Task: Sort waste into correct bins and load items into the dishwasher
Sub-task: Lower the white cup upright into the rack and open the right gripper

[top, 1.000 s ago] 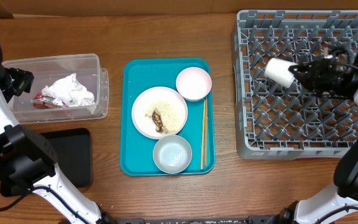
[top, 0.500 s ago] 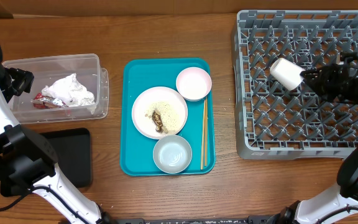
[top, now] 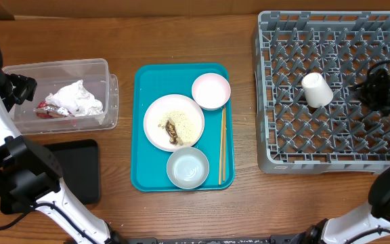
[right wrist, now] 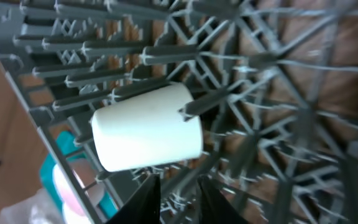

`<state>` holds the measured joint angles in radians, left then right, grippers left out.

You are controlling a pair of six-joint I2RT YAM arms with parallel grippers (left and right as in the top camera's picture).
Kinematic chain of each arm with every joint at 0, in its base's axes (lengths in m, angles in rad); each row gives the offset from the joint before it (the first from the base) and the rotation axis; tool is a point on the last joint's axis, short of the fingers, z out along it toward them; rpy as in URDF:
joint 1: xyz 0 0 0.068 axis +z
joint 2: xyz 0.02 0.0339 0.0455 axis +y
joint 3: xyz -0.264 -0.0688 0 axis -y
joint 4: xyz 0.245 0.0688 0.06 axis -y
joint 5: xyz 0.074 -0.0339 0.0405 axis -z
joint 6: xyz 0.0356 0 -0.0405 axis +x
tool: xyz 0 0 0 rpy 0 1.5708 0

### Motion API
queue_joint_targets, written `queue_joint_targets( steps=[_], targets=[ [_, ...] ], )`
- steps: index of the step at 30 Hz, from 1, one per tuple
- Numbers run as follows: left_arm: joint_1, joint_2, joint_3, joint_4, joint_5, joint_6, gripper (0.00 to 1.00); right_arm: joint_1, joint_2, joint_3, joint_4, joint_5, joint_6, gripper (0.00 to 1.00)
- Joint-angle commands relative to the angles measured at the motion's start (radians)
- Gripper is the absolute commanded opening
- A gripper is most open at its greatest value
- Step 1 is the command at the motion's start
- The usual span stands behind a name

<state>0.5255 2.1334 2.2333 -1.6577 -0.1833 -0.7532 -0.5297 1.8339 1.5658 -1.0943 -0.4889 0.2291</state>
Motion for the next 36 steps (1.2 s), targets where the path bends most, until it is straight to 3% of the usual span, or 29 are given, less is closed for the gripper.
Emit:
queue_joint_targets(
  steps=[1,4,10,17,27,36],
  targets=[
    [-0.002,-0.039,0.001,-0.001,0.0,-0.011,1.0,0.013,-0.099,0.048,-0.01,0.078,0.036,0.22],
    [-0.002,-0.039,0.001,-0.001,0.0,-0.011,1.0,0.057,-0.116,0.048,0.009,0.021,0.032,0.21],
    [-0.002,-0.039,0.001,-0.001,0.0,-0.011,1.0,0.232,-0.1,0.018,0.122,0.132,0.032,0.04],
    [-0.002,-0.039,0.001,-0.001,0.0,-0.01,1.0,0.363,-0.007,0.015,0.159,0.317,0.067,0.04],
    [-0.002,-0.039,0.001,-0.001,0.0,-0.011,1.0,0.371,0.075,0.015,0.172,0.367,0.069,0.04],
    [-0.002,-0.039,0.001,-0.001,0.0,-0.01,1.0,0.37,0.069,0.088,0.045,0.55,0.133,0.04]
  ],
)
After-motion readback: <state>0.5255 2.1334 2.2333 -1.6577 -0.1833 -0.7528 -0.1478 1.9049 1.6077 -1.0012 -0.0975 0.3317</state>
